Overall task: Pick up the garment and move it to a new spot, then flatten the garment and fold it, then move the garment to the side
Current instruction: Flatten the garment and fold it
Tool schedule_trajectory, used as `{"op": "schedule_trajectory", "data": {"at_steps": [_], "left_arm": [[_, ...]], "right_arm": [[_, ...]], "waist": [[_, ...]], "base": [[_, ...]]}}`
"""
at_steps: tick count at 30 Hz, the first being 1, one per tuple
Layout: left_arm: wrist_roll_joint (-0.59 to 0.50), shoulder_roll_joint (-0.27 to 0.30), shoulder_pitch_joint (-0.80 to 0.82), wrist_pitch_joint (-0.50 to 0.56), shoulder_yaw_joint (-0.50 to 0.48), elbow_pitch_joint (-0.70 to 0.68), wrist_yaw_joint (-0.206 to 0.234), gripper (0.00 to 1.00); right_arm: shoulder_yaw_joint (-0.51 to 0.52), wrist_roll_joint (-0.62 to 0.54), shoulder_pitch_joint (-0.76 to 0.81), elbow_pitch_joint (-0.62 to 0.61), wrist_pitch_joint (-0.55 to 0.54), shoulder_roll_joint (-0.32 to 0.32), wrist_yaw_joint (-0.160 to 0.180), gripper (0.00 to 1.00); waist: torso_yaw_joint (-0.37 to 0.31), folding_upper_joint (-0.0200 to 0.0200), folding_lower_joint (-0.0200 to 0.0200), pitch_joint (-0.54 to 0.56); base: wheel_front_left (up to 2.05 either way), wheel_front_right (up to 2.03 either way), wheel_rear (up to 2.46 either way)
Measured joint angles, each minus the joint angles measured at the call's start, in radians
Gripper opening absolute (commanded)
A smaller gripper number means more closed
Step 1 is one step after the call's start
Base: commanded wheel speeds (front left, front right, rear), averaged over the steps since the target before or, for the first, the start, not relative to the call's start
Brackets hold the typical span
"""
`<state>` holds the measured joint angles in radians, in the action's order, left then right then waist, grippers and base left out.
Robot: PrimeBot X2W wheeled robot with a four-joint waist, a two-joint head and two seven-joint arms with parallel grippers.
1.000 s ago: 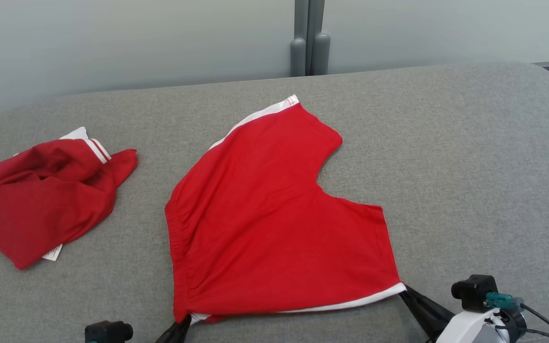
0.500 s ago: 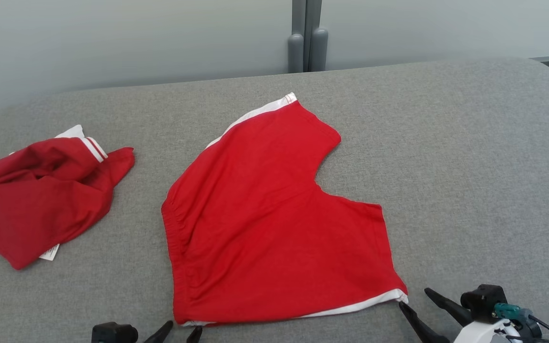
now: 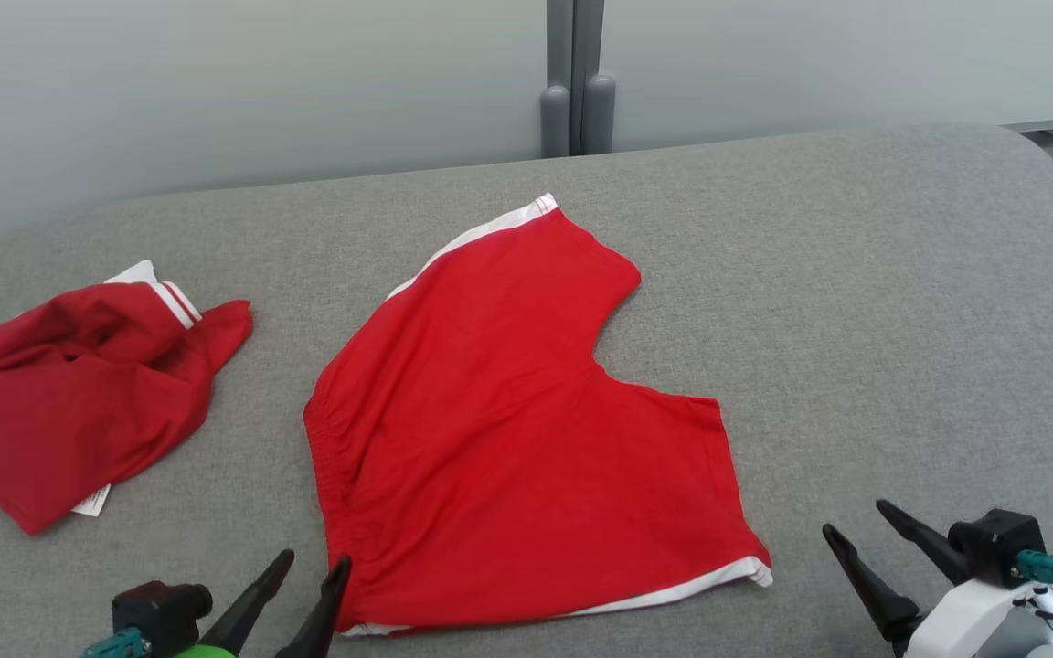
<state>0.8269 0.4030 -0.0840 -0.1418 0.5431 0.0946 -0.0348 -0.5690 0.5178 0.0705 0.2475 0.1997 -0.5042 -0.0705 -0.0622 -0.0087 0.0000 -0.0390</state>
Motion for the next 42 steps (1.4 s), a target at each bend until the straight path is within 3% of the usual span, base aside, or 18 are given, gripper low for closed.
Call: {"op": "schedule_trajectory", "data": {"at_steps": [6,11,17,21,42], "left_arm": [[0.027,-0.031,0.002,-0.058,-0.052,-0.042,0.014,1.0],[0.013,-0.069,0.004,-0.073,-0.062,-0.056,0.054,1.0],[-0.025,-0.105,0.032,-0.097,-0.098,-0.067,0.109,1.0],[-0.049,-0.13,0.039,-0.101,-0.129,-0.067,0.123,1.0],[-0.209,-0.183,0.005,-0.11,-0.28,-0.061,0.154,1.0]], "right_arm": [[0.046,0.0,-0.039,-0.029,0.012,0.001,0.026,1.0],[0.102,0.002,-0.093,-0.061,0.021,0.009,0.065,1.0],[0.143,0.002,-0.158,-0.096,0.031,0.056,0.109,1.0],[0.163,0.003,-0.166,-0.106,0.039,0.098,0.143,1.0],[0.185,-0.012,-0.139,-0.08,0.049,0.19,0.179,1.0]], "waist": [[-0.006,0.0,0.0,0.027],[-0.006,0.0,0.0,0.049],[-0.004,0.0,0.0,0.053],[0.0,0.0,0.0,0.057],[0.024,0.0,0.0,0.076]], "base": [[0.0,0.0,0.0],[0.0,0.0,0.0],[0.0,0.0,0.0],[0.0,0.0,0.0],[0.0,0.0,0.0]]}}
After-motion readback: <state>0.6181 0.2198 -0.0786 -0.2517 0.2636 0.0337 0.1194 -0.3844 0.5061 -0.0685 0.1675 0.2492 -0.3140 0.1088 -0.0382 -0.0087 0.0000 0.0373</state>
